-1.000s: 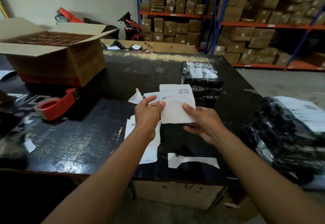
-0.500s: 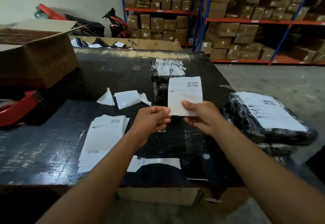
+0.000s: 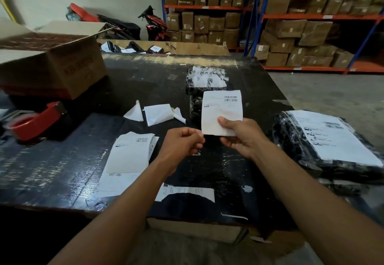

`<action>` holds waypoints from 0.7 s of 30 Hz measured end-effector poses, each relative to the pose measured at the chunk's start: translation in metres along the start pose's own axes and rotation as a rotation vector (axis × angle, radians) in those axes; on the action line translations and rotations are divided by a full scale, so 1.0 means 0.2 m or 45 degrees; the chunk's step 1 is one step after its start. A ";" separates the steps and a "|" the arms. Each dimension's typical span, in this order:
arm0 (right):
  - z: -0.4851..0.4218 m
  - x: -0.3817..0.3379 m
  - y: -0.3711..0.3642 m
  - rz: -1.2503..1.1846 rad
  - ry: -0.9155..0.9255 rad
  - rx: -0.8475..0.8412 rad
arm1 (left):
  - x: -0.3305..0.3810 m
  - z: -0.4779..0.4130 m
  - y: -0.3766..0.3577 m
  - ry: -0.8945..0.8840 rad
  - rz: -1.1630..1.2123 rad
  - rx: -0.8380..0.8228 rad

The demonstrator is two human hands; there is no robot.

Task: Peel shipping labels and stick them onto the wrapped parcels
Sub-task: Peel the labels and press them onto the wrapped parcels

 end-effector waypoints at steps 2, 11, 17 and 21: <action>0.00 0.01 0.00 -0.014 -0.014 0.000 | 0.00 0.00 0.00 -0.009 -0.008 0.006; 0.01 0.01 0.02 -0.043 -0.018 0.011 | 0.00 0.00 -0.01 -0.031 -0.028 -0.003; 0.01 0.03 0.04 -0.054 -0.025 0.033 | -0.02 0.00 -0.03 0.014 0.045 -0.077; 0.02 0.04 0.05 -0.056 -0.033 0.046 | -0.02 0.01 -0.03 0.019 0.061 -0.080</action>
Point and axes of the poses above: each hand's wrist, its own z-axis away from the middle knuckle, its own y-axis out of the back of the hand, x = y × z, the point moved 3 cm from there along -z, towards the middle knuckle, and after that the axes turned 15 degrees about -z, right-handed, at the moved point
